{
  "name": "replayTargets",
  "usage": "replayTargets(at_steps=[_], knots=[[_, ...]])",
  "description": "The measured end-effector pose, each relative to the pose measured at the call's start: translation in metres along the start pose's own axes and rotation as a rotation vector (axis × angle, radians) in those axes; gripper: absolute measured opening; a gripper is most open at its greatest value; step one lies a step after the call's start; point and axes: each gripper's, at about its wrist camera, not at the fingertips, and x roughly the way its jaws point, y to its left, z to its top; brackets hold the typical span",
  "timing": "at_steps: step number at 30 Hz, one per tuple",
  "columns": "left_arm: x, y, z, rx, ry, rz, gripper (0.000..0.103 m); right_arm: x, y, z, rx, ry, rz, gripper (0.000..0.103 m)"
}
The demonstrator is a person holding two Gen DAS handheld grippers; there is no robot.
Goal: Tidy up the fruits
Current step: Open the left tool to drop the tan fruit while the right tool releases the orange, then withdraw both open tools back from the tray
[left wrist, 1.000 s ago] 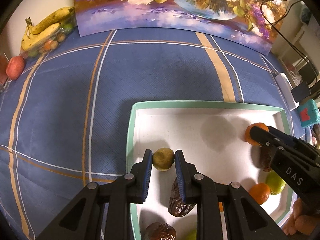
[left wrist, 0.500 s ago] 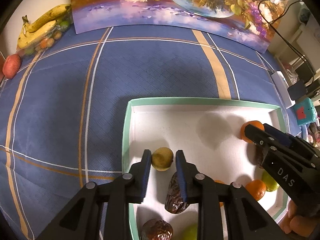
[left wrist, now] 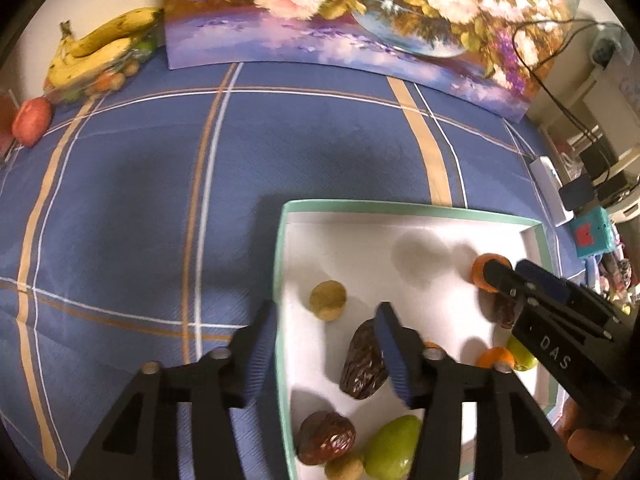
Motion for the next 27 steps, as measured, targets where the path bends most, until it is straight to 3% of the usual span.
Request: replayTargets(at_steps=[3, 8, 10, 17, 27], knots=[[-0.007, 0.012, -0.005, -0.029, -0.011, 0.033, 0.074, -0.009, 0.003, -0.006, 0.026, -0.008, 0.009, 0.054], [-0.017, 0.034, -0.014, -0.075, -0.04, 0.056, 0.092, -0.016, 0.019, -0.013, -0.011, -0.001, -0.002, 0.056], [-0.023, 0.042, -0.018, -0.089, -0.067, 0.07, 0.103, -0.021, 0.024, -0.017, -0.029, -0.012, -0.03, 0.071], [-0.039, 0.06, -0.032, -0.112, -0.106, 0.089, 0.103, -0.04, 0.027, -0.038, -0.02, -0.061, -0.029, 0.089], [-0.072, 0.068, -0.064, -0.124, -0.114, 0.099, 0.103, -0.068, 0.025, -0.069, 0.038, -0.118, -0.008, 0.089]])
